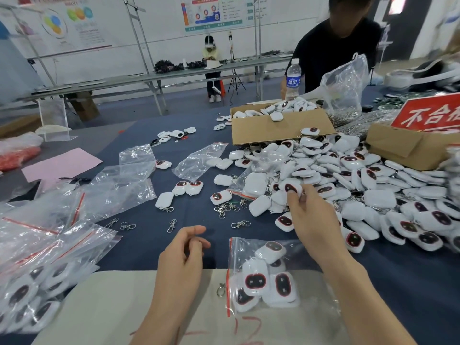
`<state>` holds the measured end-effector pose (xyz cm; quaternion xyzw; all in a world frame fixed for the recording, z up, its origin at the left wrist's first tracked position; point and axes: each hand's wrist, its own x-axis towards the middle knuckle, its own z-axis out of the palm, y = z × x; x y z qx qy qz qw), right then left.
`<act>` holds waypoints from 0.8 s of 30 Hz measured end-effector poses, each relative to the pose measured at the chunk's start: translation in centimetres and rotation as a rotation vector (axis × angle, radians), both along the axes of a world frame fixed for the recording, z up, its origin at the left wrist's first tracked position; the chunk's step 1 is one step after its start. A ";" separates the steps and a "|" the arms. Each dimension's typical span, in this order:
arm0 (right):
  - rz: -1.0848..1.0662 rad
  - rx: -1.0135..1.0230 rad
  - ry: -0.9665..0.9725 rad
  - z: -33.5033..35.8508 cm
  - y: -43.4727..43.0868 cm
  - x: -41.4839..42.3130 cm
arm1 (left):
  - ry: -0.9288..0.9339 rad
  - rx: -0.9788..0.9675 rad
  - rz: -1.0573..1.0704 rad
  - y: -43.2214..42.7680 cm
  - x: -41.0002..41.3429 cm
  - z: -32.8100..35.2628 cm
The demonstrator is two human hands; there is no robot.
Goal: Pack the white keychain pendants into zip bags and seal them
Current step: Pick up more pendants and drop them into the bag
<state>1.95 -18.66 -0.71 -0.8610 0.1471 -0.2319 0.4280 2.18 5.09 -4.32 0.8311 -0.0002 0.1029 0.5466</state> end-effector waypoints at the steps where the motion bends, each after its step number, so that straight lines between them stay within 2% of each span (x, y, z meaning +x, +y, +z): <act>1: 0.005 0.095 -0.070 0.2 0.0 0.1 | 0.000 0.016 -0.003 -0.1 0.2 0.0; 4: 0.045 0.388 -0.263 1.2 -0.4 0.6 | -0.010 0.053 -0.012 -0.4 1.2 0.2; 6: 0.119 0.673 -0.318 1.7 -0.4 1.0 | -0.011 0.082 -0.028 -0.7 2.1 0.4; 8: 0.167 0.890 -0.301 1.7 -0.2 1.2 | 0.009 0.078 -0.081 -1.0 3.0 0.8; 12: 0.199 1.093 -0.211 1.3 0.6 1.6 | 0.051 0.000 -0.154 -1.6 4.6 1.5; 18: 0.237 1.131 -0.066 0.4 1.7 1.9 | 0.034 -0.021 -0.226 -1.5 4.8 1.3; 24: 0.318 0.930 0.087 -0.9 2.4 2.3 | -0.014 -0.082 -0.264 -2.0 4.4 1.4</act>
